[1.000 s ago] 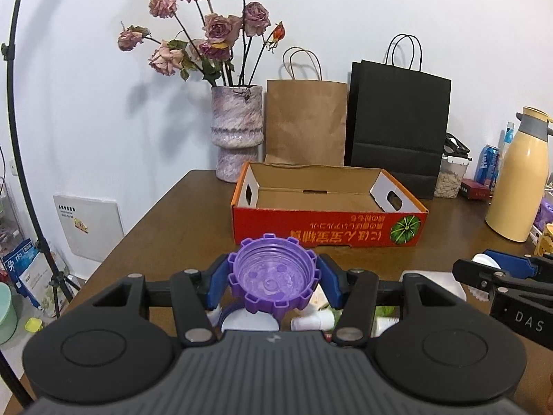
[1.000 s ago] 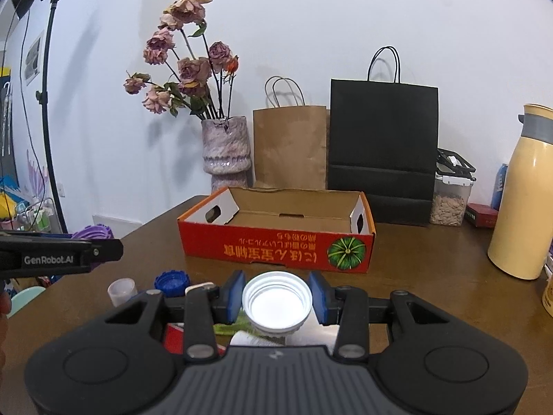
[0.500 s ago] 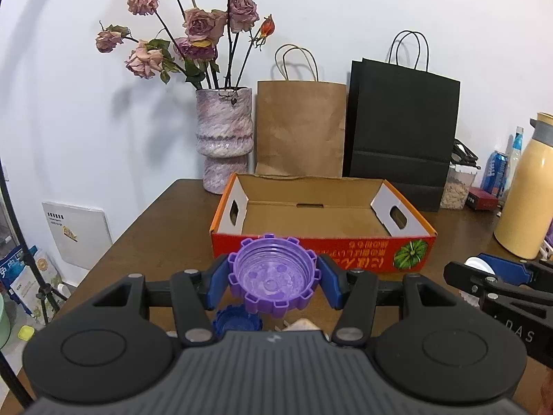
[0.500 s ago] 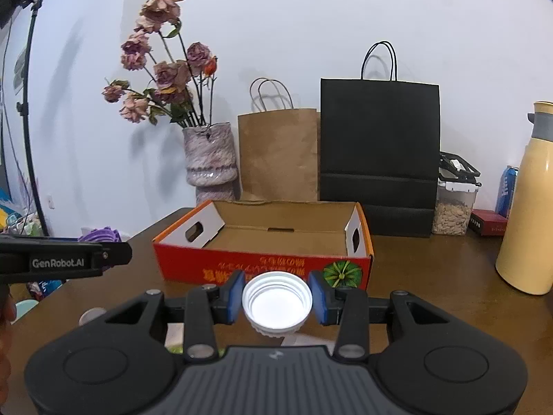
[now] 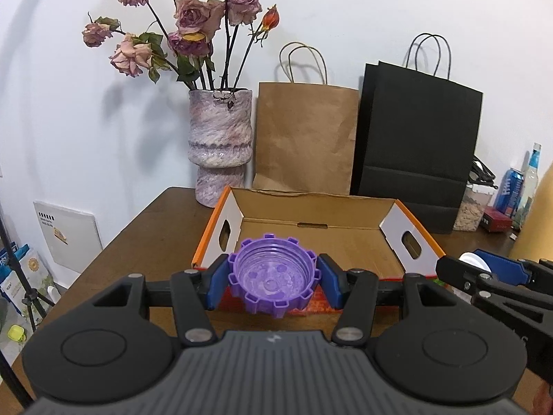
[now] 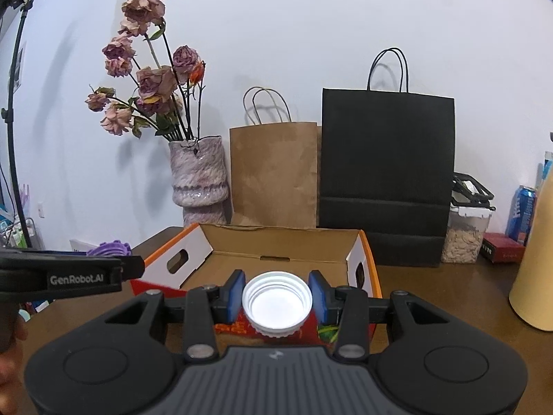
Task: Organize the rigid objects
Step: 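Carry the purple cap and white cap with both tools over the red box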
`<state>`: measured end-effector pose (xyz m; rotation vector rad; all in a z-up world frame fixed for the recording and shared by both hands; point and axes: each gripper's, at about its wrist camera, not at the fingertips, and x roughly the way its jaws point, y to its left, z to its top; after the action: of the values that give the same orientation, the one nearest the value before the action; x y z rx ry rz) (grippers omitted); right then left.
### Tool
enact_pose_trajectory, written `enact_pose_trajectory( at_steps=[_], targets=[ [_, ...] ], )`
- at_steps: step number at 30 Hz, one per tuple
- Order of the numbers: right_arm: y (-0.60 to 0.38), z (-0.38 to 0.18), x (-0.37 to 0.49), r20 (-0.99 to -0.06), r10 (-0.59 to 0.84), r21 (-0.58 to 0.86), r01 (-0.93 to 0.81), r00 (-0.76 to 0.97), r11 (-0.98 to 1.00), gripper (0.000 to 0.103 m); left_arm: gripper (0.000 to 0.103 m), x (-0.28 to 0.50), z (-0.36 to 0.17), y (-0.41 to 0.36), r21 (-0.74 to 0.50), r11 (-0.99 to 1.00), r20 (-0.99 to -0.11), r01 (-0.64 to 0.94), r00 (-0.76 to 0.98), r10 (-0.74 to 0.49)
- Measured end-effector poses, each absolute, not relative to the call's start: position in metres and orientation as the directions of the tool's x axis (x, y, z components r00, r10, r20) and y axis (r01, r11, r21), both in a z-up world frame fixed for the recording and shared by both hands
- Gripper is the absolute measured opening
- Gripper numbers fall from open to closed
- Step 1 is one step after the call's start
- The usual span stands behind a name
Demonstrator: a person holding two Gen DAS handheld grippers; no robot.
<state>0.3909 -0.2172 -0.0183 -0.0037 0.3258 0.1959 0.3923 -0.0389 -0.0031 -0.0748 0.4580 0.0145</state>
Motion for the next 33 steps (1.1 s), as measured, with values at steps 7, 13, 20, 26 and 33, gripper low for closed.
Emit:
enact_pose_trajectory(
  at_steps=[7,13,20,26,33],
  targets=[
    [-0.212,-0.025,0.419,-0.335,0.189,0.016,-0.195,0.923,0.981,0.039,0.056,0.418,-0.007,-0.031,-0.081,0.995,-0.446,-0.065,0.895,0.023],
    [-0.212,-0.025,0.443,-0.339,0.189,0.008,-0.199,0.922,0.980,0.039,0.056,0.441,-0.005,-0.024,-0.085,0.992,-0.441,-0.098,0.896,0.051],
    [-0.216,-0.026,0.473,-0.357,0.192,0.009,-0.202,0.914,0.979,0.039,0.056,0.466,-0.008,-0.023,-0.071,0.991,-0.443,-0.114,0.894,0.071],
    [-0.217,-0.030,0.496,-0.382,0.194,0.001,-0.209,0.904,0.978,0.039,0.056,0.486,-0.014,-0.024,-0.050,0.992,-0.455,-0.119,0.887,0.084],
    [-0.220,-0.034,0.522,-0.420,0.204,0.009,-0.221,0.884,0.975,0.039,0.056,0.509,-0.022,-0.021,-0.031,0.992,-0.482,-0.123,0.871,0.093]
  ],
)
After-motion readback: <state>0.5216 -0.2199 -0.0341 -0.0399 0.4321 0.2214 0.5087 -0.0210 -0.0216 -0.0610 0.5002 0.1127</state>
